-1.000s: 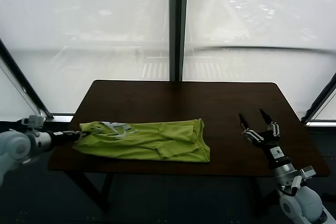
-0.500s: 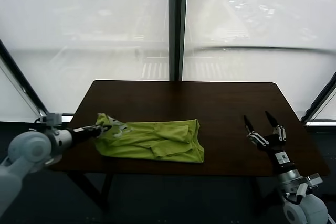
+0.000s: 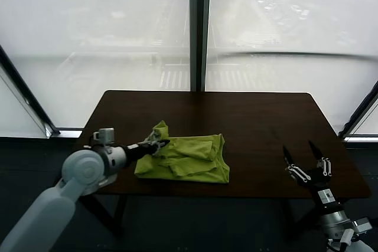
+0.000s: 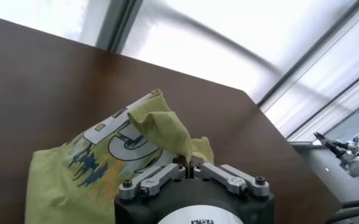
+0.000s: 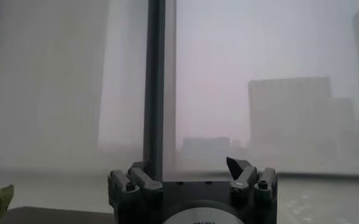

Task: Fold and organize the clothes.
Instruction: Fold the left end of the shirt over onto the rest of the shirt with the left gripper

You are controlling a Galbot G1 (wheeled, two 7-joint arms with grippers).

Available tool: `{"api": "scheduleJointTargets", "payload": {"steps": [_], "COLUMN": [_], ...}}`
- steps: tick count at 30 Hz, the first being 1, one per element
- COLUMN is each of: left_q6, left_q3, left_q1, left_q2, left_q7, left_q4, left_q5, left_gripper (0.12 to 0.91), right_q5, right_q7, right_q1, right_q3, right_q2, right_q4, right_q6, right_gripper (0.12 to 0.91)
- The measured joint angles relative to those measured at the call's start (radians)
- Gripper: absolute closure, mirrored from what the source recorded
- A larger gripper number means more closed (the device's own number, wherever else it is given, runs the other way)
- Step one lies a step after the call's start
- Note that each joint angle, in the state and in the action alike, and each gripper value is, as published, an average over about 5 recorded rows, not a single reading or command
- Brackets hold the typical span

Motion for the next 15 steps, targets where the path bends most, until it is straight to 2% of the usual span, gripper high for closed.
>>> {"api": "scheduleJointTargets", "payload": {"steps": [9, 15], "left_q6": [0.000, 0.000], "left_q3": [0.096, 0.125], "left_q1": [-0.046, -0.055], "left_q2": [-0.096, -0.143], "left_q7": [-0.004, 0.001], "left_q4": [0.024, 0.060], "left_q5": [0.037, 0.059], "left_gripper": [0.857, 0.858], "right_q5": [-0.003, -0.004], "right_q7": [-0.003, -0.004], "right_q1": [-0.030, -0.036], "right_q3": [0.021, 0.028], "right_q2": [0.021, 0.025], "right_q4": [-0.002, -0.002], "right_q6": [0.007, 0.008], "right_gripper": [0.118, 0.118]}}
